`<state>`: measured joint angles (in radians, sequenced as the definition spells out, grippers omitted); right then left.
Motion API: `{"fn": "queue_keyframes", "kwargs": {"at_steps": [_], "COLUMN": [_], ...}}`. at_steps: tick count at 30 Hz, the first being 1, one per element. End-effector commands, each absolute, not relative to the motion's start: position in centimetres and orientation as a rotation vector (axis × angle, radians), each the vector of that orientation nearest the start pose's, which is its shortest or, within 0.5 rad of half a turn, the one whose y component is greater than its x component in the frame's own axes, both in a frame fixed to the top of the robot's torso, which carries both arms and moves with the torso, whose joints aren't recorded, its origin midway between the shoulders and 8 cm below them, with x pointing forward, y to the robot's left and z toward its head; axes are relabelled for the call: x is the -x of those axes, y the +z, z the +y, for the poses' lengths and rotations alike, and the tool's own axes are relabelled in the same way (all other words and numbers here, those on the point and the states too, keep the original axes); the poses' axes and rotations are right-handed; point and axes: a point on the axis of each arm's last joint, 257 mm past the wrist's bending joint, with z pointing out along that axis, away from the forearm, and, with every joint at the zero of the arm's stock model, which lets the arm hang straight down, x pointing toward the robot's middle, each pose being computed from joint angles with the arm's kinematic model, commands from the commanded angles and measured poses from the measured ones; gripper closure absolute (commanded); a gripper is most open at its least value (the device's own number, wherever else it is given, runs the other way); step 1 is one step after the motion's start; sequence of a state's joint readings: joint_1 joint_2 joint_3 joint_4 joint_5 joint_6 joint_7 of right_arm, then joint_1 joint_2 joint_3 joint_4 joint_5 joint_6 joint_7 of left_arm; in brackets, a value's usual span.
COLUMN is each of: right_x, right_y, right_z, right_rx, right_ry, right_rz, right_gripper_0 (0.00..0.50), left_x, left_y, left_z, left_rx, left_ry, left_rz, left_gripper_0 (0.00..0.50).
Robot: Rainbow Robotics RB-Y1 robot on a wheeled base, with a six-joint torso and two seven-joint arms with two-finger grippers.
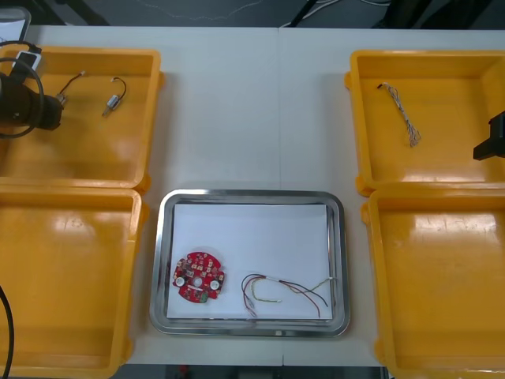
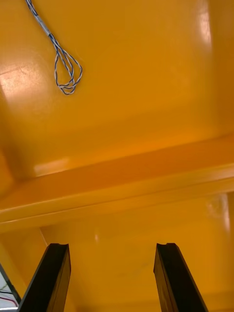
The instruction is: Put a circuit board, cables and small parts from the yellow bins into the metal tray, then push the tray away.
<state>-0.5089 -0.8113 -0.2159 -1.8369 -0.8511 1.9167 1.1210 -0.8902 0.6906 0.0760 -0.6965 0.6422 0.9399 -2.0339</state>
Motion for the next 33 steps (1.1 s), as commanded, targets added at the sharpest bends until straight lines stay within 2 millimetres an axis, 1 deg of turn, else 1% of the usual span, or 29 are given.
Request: {"fn": "queue_keyframes", "kwargs": {"at_steps": [1,4,8,11,15,16,18,22,25,28,31,33], "right_x": [-46.6,-47.2,-47.9,-49.4,-51.7,-51.7,-53.3,-55.1,-56.4,-58.2,-59.3,-60.4], "right_y": [-9.6,-9.7,-10.3,-10.5,-10.7,-10.7,-10.7,-10.6,-10.4,-10.1,-10.0,-9.9], "right_z": [-37.9,-37.7,-37.3,-36.6,-36.0,-36.0,-35.6,-35.1,-34.8,-34.8,-34.6,-34.3], "right_rx": [-0.241,-0.227,-0.224,-0.218,-0.212,-0.212,-0.225,-0.238,-0.199,-0.164,-0.139,-0.106], "right_ry": [0.027,-0.021,-0.023,0.000,-0.011,-0.011,-0.004,0.033,0.030,0.029,0.034,0.031], "right_rz": [2.636,2.646,2.677,2.668,2.652,2.652,2.641,2.631,2.626,2.609,2.602,2.593], "right_gripper_0": [0.000,0.000,0.000,0.000,0.000,0.000,0.000,0.000,0.000,0.000,0.000,0.000], "left_x": [-66.1,-66.1,-65.8,-65.4,-64.6,-64.6,-64.2,-63.7,-62.9,-61.7,-60.9,-59.9], "left_y": [-16.2,-16.3,-16.5,-16.4,-16.1,-16.1,-16.1,-16.4,-16.5,-16.7,-16.6,-16.7], "left_z": [44.3,44.2,43.7,43.2,42.4,42.4,42.1,41.9,41.9,42.3,42.4,42.4], "left_rx": [-0.327,-0.324,-0.316,-0.323,-0.327,-0.327,-0.329,-0.329,-0.326,-0.328,-0.343,-0.334], "left_ry": [0.223,0.218,0.183,0.153,0.098,0.098,0.073,0.049,0.022,0.002,0.008,0.004], "left_rz": [2.305,2.305,2.322,2.341,2.371,2.371,2.386,2.407,2.437,2.475,2.486,2.506], "left_gripper_0": [0.500,0.500,0.500,0.500,0.500,0.500,0.500,0.500,0.500,0.500,0.500,0.500]}}
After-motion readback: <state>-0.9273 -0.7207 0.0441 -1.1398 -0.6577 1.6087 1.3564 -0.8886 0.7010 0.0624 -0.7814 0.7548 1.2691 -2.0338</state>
